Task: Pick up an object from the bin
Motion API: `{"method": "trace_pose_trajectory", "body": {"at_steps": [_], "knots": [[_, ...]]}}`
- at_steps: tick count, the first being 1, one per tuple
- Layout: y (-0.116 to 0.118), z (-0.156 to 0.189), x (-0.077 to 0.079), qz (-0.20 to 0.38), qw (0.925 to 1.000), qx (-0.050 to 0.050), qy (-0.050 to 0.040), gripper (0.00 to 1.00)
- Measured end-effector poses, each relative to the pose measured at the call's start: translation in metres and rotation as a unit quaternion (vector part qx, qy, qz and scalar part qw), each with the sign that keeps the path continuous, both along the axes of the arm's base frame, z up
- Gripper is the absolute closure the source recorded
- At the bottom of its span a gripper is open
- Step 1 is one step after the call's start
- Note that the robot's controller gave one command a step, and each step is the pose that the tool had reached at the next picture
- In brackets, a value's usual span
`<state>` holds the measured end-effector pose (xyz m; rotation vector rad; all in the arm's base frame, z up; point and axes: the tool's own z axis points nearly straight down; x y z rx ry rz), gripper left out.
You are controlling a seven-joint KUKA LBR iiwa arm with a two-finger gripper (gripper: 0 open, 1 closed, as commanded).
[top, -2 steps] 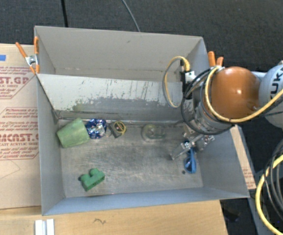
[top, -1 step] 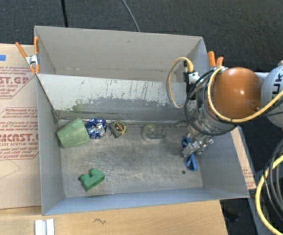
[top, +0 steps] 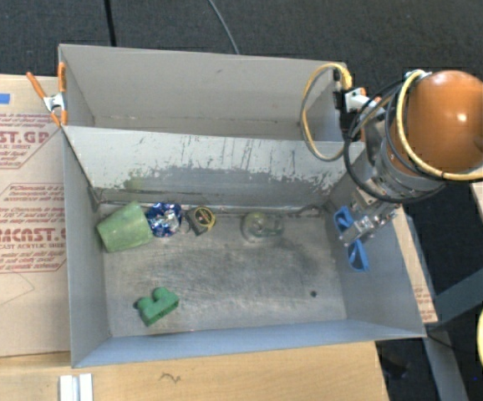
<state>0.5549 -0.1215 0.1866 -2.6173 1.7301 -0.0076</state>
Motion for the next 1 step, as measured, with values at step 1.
{"method": "trace_pose_trajectory", "body": {"at_steps": [1], "knots": [[0.1065,0.0194,-0.0219,0.055,0.9985,0.002,0.003,1.0]]}}
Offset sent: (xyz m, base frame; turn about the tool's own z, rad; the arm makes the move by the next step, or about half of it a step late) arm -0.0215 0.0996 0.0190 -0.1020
